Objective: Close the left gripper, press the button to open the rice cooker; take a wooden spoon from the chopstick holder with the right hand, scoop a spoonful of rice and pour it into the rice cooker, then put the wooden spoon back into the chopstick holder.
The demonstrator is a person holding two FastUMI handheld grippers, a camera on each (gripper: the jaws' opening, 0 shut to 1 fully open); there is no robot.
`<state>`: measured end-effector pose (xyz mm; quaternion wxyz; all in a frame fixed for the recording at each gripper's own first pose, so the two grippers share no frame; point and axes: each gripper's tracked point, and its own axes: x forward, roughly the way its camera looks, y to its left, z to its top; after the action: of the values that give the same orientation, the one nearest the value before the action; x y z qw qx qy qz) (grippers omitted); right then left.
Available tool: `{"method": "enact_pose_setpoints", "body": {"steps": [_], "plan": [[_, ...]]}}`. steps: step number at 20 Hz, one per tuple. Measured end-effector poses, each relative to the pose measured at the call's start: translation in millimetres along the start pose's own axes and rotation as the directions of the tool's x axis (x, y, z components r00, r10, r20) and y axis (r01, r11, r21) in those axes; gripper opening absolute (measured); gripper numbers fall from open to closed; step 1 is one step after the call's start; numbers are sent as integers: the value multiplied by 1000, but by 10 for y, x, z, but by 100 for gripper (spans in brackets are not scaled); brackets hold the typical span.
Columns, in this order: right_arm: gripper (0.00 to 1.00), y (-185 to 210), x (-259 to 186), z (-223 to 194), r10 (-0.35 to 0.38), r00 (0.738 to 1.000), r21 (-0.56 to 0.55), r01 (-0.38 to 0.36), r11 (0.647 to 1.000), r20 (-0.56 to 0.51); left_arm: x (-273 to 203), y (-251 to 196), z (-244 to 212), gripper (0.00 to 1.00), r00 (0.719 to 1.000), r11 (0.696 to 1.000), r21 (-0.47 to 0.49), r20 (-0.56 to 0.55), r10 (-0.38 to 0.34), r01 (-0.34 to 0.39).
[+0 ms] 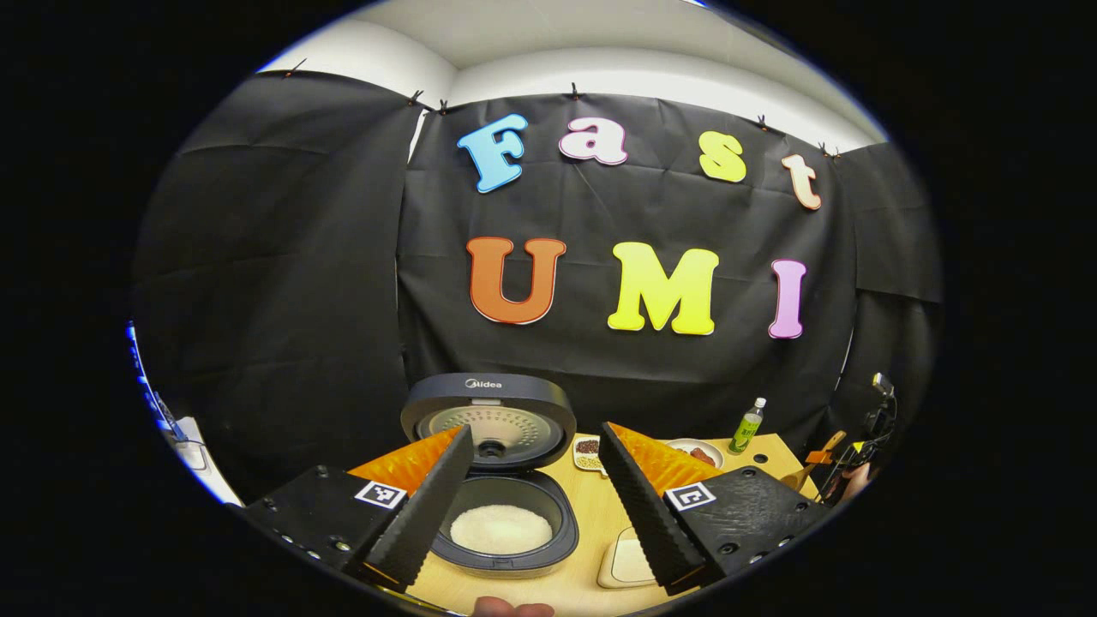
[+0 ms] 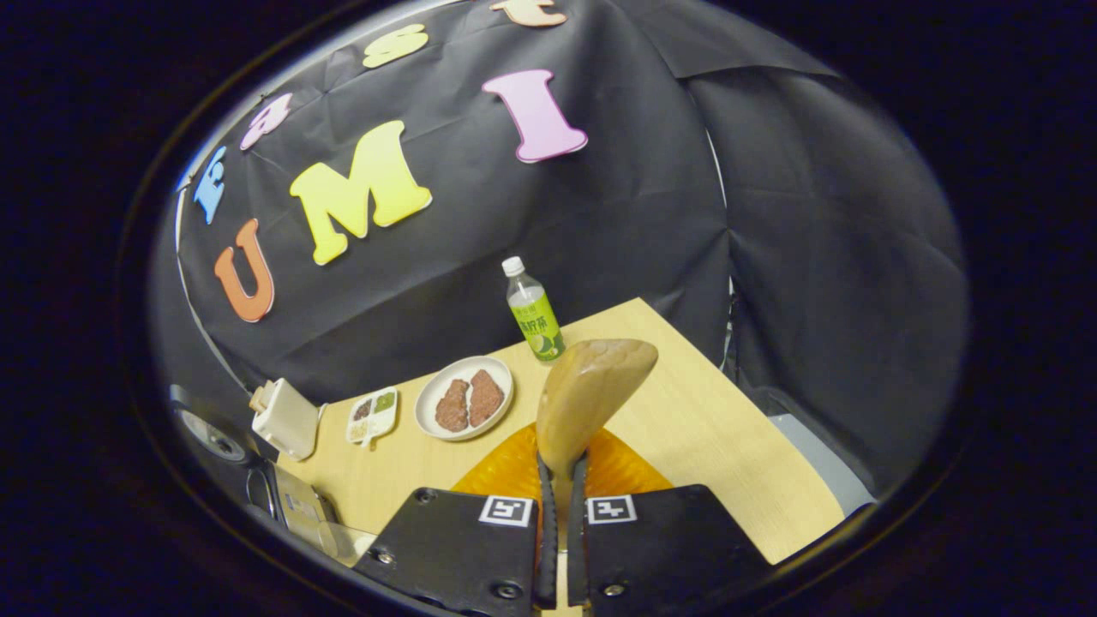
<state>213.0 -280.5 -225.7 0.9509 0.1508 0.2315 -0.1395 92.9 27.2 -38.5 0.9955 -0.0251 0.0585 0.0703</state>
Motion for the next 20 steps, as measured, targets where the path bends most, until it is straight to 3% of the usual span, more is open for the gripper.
{"method": "enact_pose_setpoints", "body": {"steps": [4,11,16,20], "plan": [[10,534,-507,167,26,998,-34,-24,999,56,-69,170,3,95,999,999,-2,-8,-42,42],[10,1712,-1028,-309,165,986,-145,-162,976,9,-202,529,-66,95,997,996,59,33,-75,73],[10,2004,-1040,-940,149,986,-202,-161,966,-73,-274,709,-31,94,994,996,47,68,-82,79],[10,1918,-875,-1470,69,991,-268,-98,958,-114,-323,840,-18,95,995,997,36,69,-72,70]]}}
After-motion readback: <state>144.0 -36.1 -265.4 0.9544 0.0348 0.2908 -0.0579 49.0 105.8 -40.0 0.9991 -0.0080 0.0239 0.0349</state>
